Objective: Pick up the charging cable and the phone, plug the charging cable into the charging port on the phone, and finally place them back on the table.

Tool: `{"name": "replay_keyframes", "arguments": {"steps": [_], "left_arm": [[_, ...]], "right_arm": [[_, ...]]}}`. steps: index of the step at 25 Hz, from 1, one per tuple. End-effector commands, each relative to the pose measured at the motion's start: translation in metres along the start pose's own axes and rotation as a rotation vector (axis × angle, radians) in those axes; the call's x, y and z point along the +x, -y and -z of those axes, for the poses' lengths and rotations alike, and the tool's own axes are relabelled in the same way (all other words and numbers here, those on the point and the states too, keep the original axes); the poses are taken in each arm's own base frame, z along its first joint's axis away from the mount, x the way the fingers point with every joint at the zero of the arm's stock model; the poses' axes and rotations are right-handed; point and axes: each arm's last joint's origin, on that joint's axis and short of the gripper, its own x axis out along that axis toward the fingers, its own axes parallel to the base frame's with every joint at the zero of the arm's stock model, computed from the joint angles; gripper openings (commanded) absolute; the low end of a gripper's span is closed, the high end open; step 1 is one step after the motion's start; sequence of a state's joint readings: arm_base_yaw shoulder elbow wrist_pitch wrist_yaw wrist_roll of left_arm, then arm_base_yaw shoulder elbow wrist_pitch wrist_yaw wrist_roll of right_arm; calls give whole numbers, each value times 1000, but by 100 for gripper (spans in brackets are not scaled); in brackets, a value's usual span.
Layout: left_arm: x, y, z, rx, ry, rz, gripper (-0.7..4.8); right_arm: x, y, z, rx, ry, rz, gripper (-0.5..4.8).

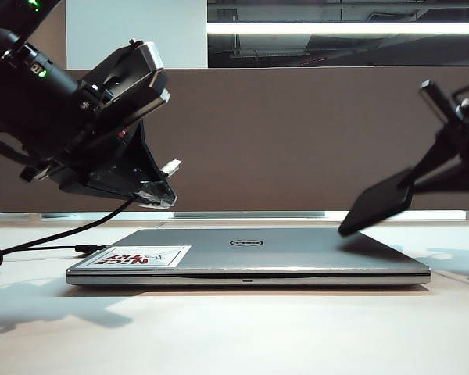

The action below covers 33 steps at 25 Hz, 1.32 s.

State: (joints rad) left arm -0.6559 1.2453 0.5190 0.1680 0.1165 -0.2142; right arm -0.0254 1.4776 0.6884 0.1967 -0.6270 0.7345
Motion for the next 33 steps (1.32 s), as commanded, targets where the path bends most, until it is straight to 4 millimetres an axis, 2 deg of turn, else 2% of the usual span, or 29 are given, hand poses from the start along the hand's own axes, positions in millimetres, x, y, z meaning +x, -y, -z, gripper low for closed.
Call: {"name": "replay_keyframes", "arguments": {"steps": [1, 3, 10, 14, 16, 18, 20, 25, 33], "left_arm": [[-1, 1, -2, 5, 12, 6, -6], [-1, 1, -2, -1, 13, 6, -6], [-1, 1, -2, -1, 14, 6, -6], [-1, 2, -2, 2, 13, 12, -6], [-1, 3, -2, 2, 13, 13, -6], [0, 5, -1, 9, 12, 23, -6], [0, 8, -1, 15, 10, 32, -6], [0, 9, 0, 15, 8, 37, -6], [0, 9, 0, 15, 8, 37, -6]], "right_arm": [[-20, -22, -3, -60, 53, -34, -3], [-38, -36, -1, -97, 68, 1, -3], [-79, -72, -3, -189, 6, 231, -3], [-102, -91, -1, -234, -153, 359, -3], [-104, -91, 2, -236, -188, 395, -3], [-103, -91, 16, -301, -274, 520, -3], [-98, -96, 24, -371, -315, 559, -3], [-89, -105, 33, -442, -331, 551, -3], [-75, -89, 39, -426, -407, 607, -3]]}}
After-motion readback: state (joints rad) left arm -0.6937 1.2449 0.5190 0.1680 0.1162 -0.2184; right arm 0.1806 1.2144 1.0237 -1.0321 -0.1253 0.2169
